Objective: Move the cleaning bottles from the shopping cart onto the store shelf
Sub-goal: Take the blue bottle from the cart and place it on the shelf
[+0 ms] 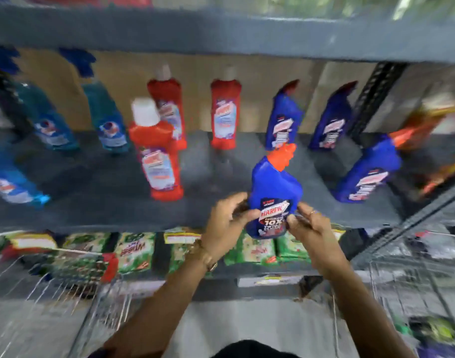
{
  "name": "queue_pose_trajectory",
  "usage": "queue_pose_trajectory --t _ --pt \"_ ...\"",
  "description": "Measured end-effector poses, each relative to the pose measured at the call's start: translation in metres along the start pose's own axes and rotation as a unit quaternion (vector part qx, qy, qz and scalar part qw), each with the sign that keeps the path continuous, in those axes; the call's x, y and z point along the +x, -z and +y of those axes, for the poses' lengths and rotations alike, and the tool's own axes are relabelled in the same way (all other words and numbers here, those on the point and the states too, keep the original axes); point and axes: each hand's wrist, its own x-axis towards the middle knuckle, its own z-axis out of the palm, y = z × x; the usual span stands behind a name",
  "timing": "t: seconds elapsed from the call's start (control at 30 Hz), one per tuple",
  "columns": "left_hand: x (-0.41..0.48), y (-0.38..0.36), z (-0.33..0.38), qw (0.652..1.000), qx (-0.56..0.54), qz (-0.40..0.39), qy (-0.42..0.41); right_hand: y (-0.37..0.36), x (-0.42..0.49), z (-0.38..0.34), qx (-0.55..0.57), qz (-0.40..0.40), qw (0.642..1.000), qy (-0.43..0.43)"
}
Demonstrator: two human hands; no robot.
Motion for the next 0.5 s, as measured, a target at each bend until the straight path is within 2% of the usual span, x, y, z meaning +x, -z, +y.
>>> queue_pose_trajectory --t 0.1,0.27,0.5 --pt "0.046 -0.041 -0.010 1.000 0.016 0.001 -0.018 0.039 0.027 0.016 0.003 0.058 0.998 0.014" --pt "0.097 -0.078 -0.025 0.999 0.033 0.011 -0.019 0.071 0.064 0.034 0.018 0.107 0.994 0.008" --pt "0.133 -0.093 -0.031 0.998 0.058 0.027 -0.028 0.089 0.099 0.041 -0.028 0.113 0.993 0.029"
